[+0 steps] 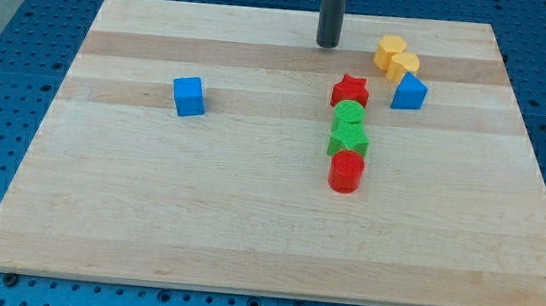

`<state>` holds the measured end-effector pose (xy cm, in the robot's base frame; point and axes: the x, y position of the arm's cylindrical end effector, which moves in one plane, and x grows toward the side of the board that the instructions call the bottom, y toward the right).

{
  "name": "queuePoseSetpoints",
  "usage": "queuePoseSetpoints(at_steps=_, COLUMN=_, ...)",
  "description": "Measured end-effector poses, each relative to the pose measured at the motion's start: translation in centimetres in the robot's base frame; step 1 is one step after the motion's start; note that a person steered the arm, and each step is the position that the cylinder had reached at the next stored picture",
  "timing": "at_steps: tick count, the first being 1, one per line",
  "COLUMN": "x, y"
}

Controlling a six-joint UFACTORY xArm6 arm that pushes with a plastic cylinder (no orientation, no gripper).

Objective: Point your arm towards blue triangle

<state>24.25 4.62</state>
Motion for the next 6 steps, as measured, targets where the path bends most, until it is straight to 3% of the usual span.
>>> queuePoseSetpoints(at_steps=3, x=0.5, y=15.3)
queuePoseSetpoints(at_steps=6, x=9.1, y=13.7)
